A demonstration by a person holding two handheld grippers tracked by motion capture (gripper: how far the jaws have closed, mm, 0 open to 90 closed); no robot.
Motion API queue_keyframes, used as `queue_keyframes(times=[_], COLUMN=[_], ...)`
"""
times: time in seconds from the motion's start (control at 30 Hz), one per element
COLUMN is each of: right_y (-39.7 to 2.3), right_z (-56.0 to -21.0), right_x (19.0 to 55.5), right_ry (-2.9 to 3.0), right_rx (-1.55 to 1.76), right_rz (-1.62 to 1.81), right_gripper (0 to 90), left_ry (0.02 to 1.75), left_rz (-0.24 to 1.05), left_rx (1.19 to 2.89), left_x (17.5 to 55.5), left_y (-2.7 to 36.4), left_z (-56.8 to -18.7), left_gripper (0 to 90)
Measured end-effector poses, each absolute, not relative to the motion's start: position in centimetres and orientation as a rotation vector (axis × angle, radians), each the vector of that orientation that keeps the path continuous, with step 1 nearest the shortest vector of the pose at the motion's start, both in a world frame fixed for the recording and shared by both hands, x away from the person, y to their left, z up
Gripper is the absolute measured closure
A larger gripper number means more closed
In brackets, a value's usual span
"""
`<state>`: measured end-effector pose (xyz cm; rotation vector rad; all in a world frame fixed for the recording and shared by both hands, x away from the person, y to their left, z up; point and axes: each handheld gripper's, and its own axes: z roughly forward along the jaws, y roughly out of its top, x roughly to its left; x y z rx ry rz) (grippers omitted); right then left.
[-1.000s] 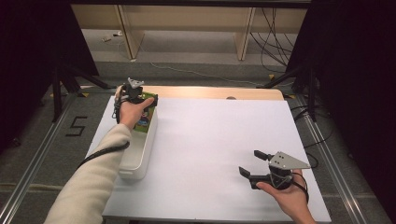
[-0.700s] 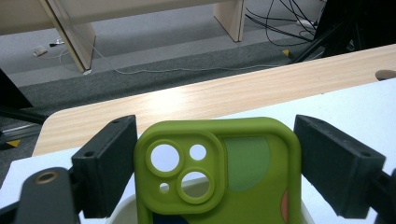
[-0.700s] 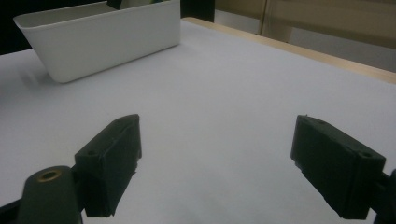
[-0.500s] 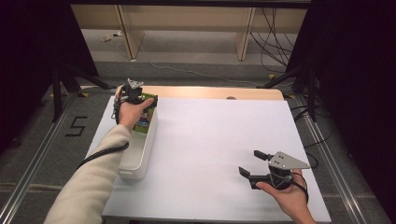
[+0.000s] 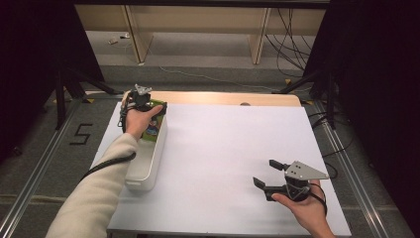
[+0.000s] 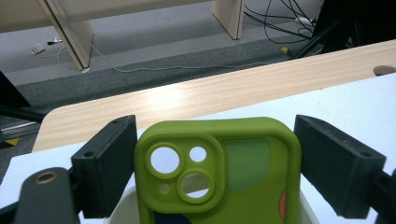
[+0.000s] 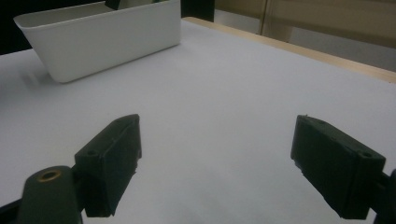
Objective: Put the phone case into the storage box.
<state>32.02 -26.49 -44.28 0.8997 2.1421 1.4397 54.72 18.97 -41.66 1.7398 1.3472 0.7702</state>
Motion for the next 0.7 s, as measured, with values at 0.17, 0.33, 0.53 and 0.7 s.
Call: queue_keyframes(times=[0.17,0.33,0.53,0.7], right_y=[-26.49,-26.49,-26.5,-26.5], right_z=[-44.29,-44.29,-44.29,-44.28], right_x=[32.03,32.03,32.03,32.02], right_ry=[2.143,2.143,2.142,2.143], right_rx=[0.899,0.9,0.9,0.9], right_rz=[1.439,1.44,1.439,1.439], right_gripper=[17.3,17.3,17.3,17.3], left_ry=[1.345,1.344,1.346,1.346], left_rz=[0.769,0.765,0.762,0.761], left_rx=[1.737,1.737,1.737,1.741], left_x=[54.67,54.62,54.63,54.68], left_y=[18.98,19.07,19.12,19.12], left_z=[-41.71,-41.73,-41.67,-41.65], left_gripper=[15.6,15.5,15.5,15.4])
